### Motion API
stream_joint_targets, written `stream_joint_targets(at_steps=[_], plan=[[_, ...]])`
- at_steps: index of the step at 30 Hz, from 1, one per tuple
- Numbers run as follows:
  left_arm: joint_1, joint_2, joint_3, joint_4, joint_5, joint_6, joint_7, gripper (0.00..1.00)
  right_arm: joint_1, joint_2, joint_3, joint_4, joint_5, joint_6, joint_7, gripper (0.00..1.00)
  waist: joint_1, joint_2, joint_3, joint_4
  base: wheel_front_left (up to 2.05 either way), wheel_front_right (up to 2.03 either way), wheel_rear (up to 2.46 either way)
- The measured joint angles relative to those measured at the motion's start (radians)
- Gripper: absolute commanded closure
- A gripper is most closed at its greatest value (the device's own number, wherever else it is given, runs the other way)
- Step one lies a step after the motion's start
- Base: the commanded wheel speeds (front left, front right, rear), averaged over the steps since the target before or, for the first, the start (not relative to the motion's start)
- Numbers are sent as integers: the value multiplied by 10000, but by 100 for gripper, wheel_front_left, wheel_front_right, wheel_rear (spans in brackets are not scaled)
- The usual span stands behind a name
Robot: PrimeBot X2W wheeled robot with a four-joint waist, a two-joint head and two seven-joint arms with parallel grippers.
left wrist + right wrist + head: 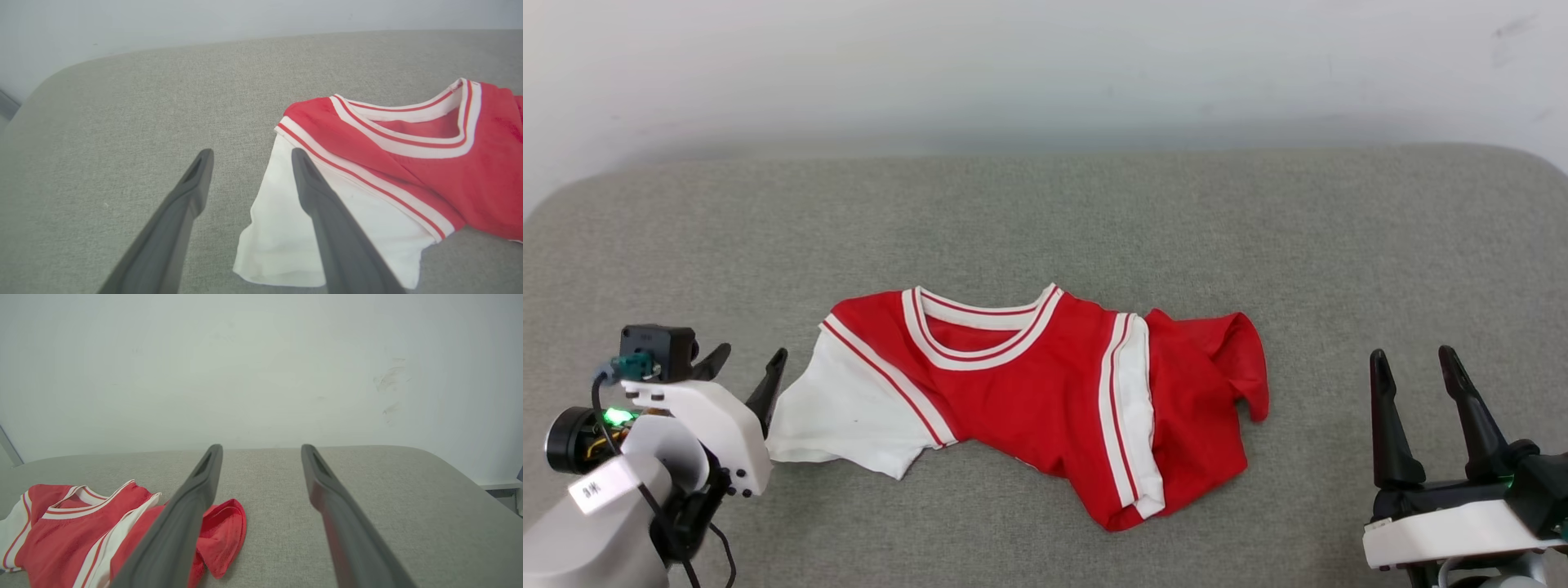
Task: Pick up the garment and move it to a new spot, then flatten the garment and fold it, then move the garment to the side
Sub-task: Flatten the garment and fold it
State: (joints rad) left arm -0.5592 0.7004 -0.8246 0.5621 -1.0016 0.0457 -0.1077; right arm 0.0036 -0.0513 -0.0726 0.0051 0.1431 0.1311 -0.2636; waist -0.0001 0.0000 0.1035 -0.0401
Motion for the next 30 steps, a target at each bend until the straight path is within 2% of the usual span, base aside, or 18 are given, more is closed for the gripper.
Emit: stream_joint_targets(at_steps=[5, 10, 15, 17, 23, 30], plan=[[542, -209, 288, -581, 314, 880, -1197, 0, 135, 0, -73, 13, -6, 0, 0, 0, 0, 0, -374, 172, 0, 0, 0], [1407, -351, 901, -1588, 832, 1954, -1515, 0, 330, 0, -115, 33, -6, 0, 0, 0, 0, 0, -699, 336, 0, 0, 0], [2649, -719, 2508, -3242, 2220, 3099, -1555, 0, 446, 0, -151, 29, 15, 0, 0, 0, 0, 0, -919, 474, 0, 0, 0], [3414, -1003, 3085, -3804, 2882, 3400, -1553, 0, 476, 0, -150, 27, 17, 0, 0, 0, 0, 0, -954, 517, 0, 0, 0], [5086, -2023, 4730, -5143, 4863, 3653, -1553, 0, 577, 0, -203, 8, 44, 0, 0, 0, 0, 0, -1000, 625, 0, 0, 0], [6084, -3074, 5637, -5567, 6228, 3087, -1553, 0, 310, 0, -334, -192, -173, 0, 2, 0, 0, 0, -1015, 806, 0, 0, 0]])
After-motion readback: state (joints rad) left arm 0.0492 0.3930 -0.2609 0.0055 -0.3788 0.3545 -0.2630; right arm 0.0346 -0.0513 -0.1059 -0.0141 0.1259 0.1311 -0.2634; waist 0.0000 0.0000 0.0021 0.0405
